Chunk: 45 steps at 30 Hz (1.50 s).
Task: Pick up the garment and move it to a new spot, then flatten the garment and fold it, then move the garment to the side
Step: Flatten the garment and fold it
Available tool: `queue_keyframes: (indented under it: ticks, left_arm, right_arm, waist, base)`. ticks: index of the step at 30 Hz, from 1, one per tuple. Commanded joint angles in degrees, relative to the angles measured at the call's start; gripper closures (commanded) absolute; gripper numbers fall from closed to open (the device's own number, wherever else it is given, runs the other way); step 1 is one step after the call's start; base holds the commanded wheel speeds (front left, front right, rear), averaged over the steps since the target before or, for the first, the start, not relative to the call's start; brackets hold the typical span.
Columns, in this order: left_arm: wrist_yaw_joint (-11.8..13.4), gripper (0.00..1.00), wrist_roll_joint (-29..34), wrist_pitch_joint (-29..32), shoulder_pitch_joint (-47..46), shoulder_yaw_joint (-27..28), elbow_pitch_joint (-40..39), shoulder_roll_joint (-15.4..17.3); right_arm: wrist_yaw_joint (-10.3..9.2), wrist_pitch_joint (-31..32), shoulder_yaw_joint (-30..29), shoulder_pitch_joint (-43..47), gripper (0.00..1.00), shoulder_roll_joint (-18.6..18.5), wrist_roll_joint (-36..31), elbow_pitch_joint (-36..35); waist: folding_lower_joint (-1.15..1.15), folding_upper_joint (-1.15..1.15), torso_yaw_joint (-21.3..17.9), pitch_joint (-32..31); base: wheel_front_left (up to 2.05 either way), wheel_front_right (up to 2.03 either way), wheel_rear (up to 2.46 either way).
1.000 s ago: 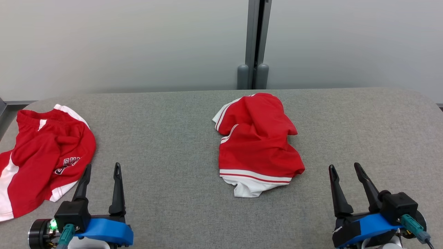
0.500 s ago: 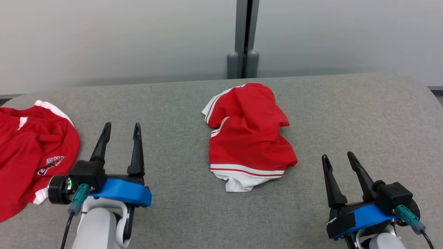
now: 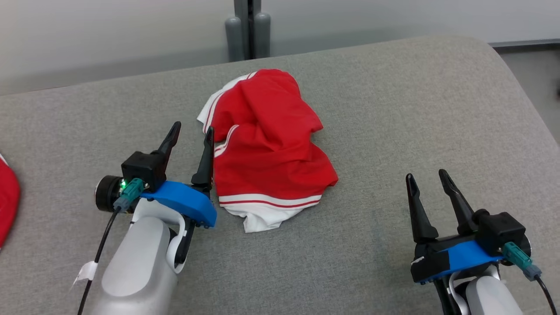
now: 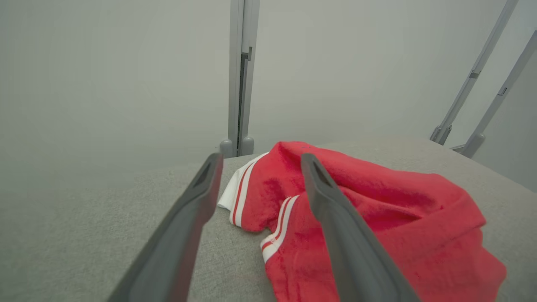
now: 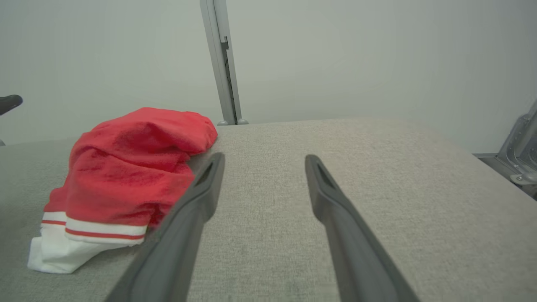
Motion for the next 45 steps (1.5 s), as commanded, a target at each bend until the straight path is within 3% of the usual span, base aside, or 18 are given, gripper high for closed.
queue_keyframes:
  ticks: [1, 11, 20, 29, 30, 31, 32, 38, 45]
  left_arm:
    - [-0.4, 0.00, -1.5, -0.2, -1.5, -1.2, 2.2, 0.3]
    - [-0.2, 0.00, -7.5, -0.2, -3.1, -8.8, 13.6, 0.3]
    - [-0.3, 0.00, -9.5, -0.1, -3.4, -12.4, 20.1, -0.7]
    - [-0.3, 0.00, -13.2, 0.0, -4.9, -16.8, 20.5, -2.1]
    - [-0.3, 0.11, -13.6, 0.0, -5.1, -17.2, 20.6, -2.1]
    - [-0.3, 0.63, -13.9, 0.0, -5.4, -17.4, 20.7, -2.2]
    - [-0.3, 1.00, -14.2, 0.0, -5.6, -17.6, 20.8, -2.2]
    - [-0.3, 1.00, -14.6, -0.1, -6.3, -14.5, 18.5, -0.3]
    - [0.3, 1.00, -12.4, -0.1, -5.5, -5.2, 11.7, 3.6]
  right_arm:
    - [0.02, -0.2, -0.2, -1.2, 0.00, -0.2, 0.3, -0.4]
    - [0.02, -0.2, -0.3, -2.2, 0.00, -0.2, 0.7, -0.8]
    - [0.02, -0.2, 0.3, -2.6, 0.00, -0.2, 0.5, -0.6]
    - [0.02, -0.2, 1.2, -3.2, 0.00, -0.2, 0.8, -0.3]
    - [0.02, -0.2, 1.2, -3.1, 0.00, -0.2, 0.8, -0.3]
    - [0.02, -0.2, 1.2, -3.1, 0.00, -0.2, 0.8, -0.2]
    - [0.02, -0.2, 1.3, -3.1, 0.00, -0.2, 0.9, -0.2]
    - [0.02, -0.2, 0.2, -2.1, 0.00, -0.2, 1.0, -0.1]
    - [0.02, -0.2, 0.3, -0.8, 0.00, -0.2, 1.4, 0.1]
  waist:
    - [-0.01, -0.01, -0.6, 0.9]
    - [-0.01, -0.01, -2.8, 3.2]
    - [-0.01, -0.01, -3.3, 3.4]
    - [-0.01, -0.01, -4.5, 4.0]
    - [-0.01, -0.01, -4.6, 4.0]
    - [-0.01, -0.01, -4.7, 4.0]
    - [-0.01, -0.01, -4.8, 4.0]
    - [-0.01, -0.01, -3.9, 3.1]
    - [-0.01, -0.01, -1.3, 0.8]
  base:
    - [0.00, 0.00, 0.00]
    - [0.00, 0.00, 0.00]
    - [0.00, 0.00, 0.00]
    - [0.00, 0.00, 0.00]
    - [0.00, 0.00, 0.00]
    - [0.00, 0.00, 0.00]
    - [0.00, 0.00, 0.00]
    - [0.00, 0.00, 0.00]
    - [0.00, 0.00, 0.00]
